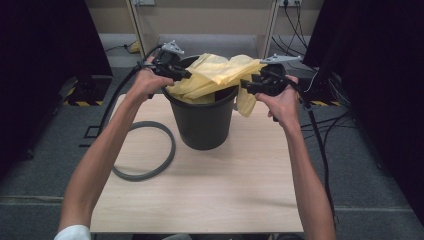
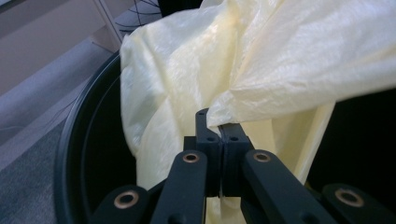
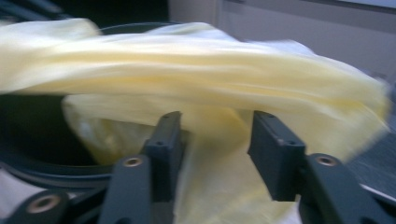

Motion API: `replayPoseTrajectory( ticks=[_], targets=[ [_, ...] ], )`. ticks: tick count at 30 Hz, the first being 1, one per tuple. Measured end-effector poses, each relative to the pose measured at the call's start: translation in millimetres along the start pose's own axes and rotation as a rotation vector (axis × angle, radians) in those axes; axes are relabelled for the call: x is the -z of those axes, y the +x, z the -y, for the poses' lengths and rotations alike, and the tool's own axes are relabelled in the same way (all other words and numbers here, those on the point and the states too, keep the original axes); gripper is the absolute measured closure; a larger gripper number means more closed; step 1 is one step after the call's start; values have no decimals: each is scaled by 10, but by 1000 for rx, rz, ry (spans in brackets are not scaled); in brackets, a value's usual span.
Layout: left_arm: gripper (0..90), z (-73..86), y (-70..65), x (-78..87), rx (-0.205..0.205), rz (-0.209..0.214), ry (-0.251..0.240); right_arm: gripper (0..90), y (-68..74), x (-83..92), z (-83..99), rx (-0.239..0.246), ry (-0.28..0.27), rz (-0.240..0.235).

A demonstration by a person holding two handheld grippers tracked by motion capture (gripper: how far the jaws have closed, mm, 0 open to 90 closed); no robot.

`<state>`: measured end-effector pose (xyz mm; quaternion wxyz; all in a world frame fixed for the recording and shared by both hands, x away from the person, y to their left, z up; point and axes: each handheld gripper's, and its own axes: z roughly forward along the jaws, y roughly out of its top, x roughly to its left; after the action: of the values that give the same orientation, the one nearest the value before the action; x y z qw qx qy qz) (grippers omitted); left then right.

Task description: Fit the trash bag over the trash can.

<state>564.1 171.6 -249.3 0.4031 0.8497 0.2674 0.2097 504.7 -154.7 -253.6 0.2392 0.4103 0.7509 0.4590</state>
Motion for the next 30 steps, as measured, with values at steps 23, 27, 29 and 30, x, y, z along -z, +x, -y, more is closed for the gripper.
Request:
replayPoseTrajectory(
  ticks=[23, 27, 29, 30],
  targets=[
    [877, 298, 122, 145, 16, 16, 21, 775, -538, -434, -78, -139, -5, -75],
    [782, 318, 81, 169, -4, 58, 31, 862, -374, -425, -360, -87, -34, -88],
    [678, 318, 58, 220, -8, 80, 13, 866, -244, -430, -517, -50, -36, -88],
    [635, 314, 47, 257, -12, 96, -3, 868, -172, -444, -584, -31, -30, -91]
  ],
)
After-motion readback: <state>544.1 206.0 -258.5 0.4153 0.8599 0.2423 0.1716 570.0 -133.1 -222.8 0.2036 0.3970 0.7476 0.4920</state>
